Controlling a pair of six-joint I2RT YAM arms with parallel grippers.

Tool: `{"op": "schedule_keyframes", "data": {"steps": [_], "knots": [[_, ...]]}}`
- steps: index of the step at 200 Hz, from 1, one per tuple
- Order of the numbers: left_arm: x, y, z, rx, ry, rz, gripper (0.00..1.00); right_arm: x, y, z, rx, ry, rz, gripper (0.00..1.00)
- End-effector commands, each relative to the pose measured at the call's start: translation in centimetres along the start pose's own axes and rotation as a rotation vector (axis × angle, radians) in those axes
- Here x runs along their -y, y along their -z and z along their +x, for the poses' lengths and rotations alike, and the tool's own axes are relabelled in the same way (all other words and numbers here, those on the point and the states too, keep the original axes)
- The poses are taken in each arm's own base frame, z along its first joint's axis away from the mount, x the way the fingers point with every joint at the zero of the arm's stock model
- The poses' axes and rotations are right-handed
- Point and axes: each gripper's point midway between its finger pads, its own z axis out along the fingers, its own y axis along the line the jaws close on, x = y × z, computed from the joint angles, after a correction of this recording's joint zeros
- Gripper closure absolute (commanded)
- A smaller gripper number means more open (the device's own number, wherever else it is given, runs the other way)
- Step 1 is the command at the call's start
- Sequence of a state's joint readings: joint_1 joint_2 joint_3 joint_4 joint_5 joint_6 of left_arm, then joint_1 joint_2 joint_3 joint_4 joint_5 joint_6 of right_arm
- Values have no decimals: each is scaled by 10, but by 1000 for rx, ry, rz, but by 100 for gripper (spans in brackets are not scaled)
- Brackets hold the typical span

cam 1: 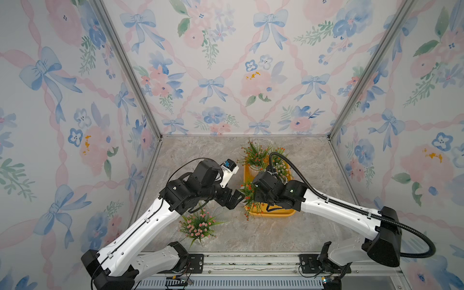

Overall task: Put the potted gypsophila into the storage box
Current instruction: Place the baby's breath potted plant at the storage box.

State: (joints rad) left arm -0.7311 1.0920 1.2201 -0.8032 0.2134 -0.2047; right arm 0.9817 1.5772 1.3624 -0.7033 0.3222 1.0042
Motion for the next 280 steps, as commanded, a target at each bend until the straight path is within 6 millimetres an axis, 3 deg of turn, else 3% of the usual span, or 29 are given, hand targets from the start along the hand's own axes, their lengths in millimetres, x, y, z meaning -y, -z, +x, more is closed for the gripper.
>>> {"op": "schedule_keyframes", "data": {"steps": [1,34,79,126,205,252,280], "knots": [[8,-3,-24,52,-60,13,2,13,6,-11,34,-12,16,98],[24,-21,-38,51,-97,43,2,40,10,-14,37,-40,53,98],[47,-52,-40,7,-139,84,2,68,17,-21,49,-68,85,98],[59,-72,-47,-16,-176,105,2,94,22,-25,52,-92,119,97],[61,-116,-56,-21,-185,75,2,128,23,-32,38,-106,187,96],[60,-138,-54,-57,-202,74,2,152,8,-24,-16,-130,228,96],[55,-151,-50,-80,-200,51,2,152,1,-25,-43,-95,251,96]]}}
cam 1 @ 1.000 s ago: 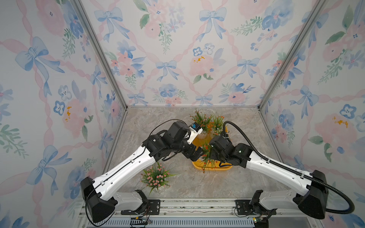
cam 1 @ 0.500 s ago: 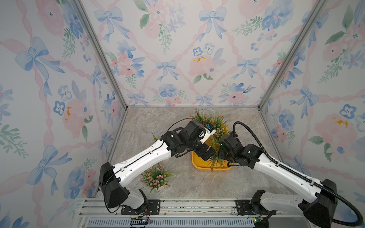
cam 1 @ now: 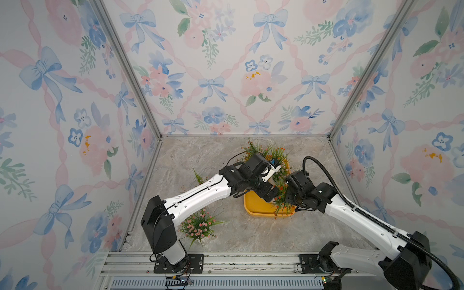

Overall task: Put the potted gypsophila into the storage box
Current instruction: Place the baby's breath potted plant at the storage box.

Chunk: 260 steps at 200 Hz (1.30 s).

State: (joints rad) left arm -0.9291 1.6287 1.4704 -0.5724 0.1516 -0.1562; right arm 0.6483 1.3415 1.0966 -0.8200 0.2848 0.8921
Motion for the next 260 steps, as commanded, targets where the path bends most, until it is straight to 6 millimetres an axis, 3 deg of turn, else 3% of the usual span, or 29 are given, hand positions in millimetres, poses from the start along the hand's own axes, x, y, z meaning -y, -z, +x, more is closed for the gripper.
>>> {"op": "schedule_keyframes", "data": {"steps": [1,31,75,196,217,260], "knots": [[-3,-6,-6,6,-25,-19,2,-8,-6,-6,-7,33,-3,96],[-11,-14,-5,-7,-19,-58,2,-13,-16,-8,-33,48,18,96],[-26,-21,5,-14,21,-134,2,-4,-26,-8,-65,65,53,96],[-51,-11,8,17,69,-236,2,13,-42,-1,-162,98,131,93],[-56,-7,10,19,81,-242,2,14,-42,1,-161,93,126,87],[-55,-5,14,15,93,-226,2,13,-43,3,-167,84,113,85]]}}
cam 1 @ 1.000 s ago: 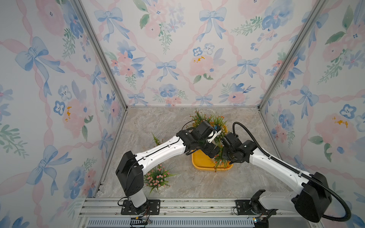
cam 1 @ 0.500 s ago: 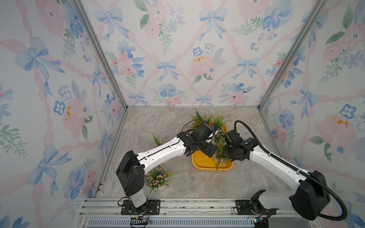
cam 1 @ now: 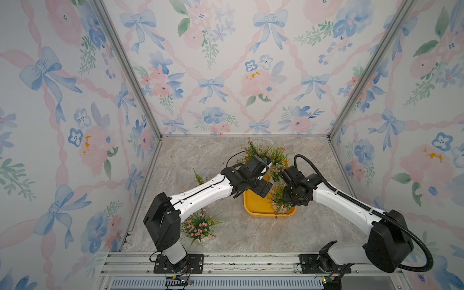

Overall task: Put the potted gypsophila into the storage box
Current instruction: Place the baby's breath potted plant at the storage box.

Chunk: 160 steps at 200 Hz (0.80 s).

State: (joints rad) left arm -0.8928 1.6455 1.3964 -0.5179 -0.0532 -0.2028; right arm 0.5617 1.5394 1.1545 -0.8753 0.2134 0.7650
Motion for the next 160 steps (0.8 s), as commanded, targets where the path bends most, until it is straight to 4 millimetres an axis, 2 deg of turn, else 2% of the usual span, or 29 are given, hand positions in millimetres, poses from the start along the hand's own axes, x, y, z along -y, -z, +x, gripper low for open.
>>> {"op": "schedule_keyframes", "data": {"steps": [1,40,105,129,160], "knots": [[-1,8,-2,19,21,7,2,-2,3,-5,6,-10,-11,85],[3,12,-4,25,20,29,2,0,3,-4,8,-14,-6,82],[43,16,-3,12,-36,198,2,8,6,2,15,-43,7,71],[59,18,-5,15,-62,227,2,10,14,1,36,-52,-2,65],[67,22,-6,25,-76,239,2,17,30,-4,99,-73,-5,53]]}}
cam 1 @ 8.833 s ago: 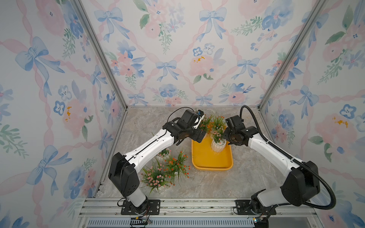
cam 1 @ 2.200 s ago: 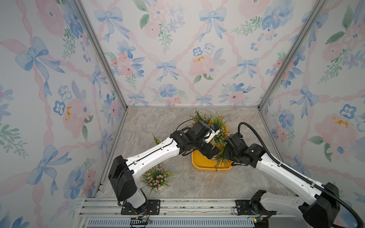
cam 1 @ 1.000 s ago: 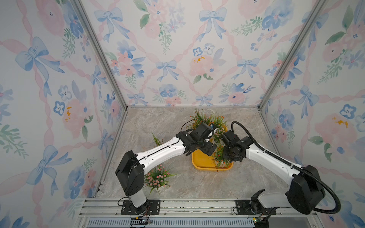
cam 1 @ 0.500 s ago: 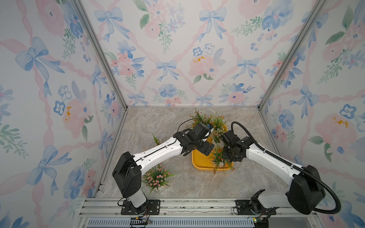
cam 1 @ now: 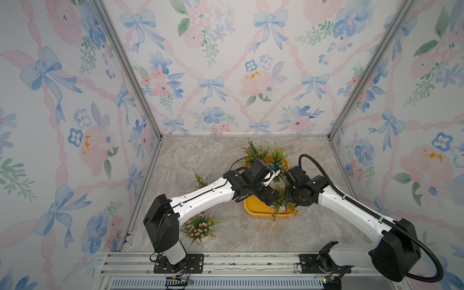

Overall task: Put the potted gypsophila into the storage box
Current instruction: Place the baby's breath potted plant at the storage box, then pick up the baby's breath potted plant from the center of the board.

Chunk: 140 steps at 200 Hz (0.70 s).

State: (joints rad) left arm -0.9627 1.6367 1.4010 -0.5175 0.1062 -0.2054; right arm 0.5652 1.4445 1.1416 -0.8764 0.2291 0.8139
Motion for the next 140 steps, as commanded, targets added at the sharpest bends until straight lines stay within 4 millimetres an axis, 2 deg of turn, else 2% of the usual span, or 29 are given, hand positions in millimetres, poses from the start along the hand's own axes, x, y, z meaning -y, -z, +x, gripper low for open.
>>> {"op": "schedule_keyframes", "data": {"steps": [1,26,37,44,60,76,85,103,140], "knots": [[11,11,-13,40,-31,32,2,13,7,0,36,-7,40,53],[15,16,-12,46,-38,39,2,21,20,-6,92,-42,43,50],[17,20,-13,56,-38,40,2,24,26,-8,117,-66,37,39],[17,23,-13,62,-32,32,2,24,31,-10,133,-75,22,38],[10,32,-13,82,-17,-8,2,25,42,-14,177,-91,8,34],[3,42,-12,105,-2,-52,2,27,57,-19,232,-102,7,25],[-1,49,-10,117,9,-70,2,27,64,-21,258,-109,3,22],[-10,64,-5,146,36,-120,2,21,80,-26,313,-111,-21,18],[-29,96,9,210,103,-206,2,-6,106,-33,394,-83,-79,10]]}}
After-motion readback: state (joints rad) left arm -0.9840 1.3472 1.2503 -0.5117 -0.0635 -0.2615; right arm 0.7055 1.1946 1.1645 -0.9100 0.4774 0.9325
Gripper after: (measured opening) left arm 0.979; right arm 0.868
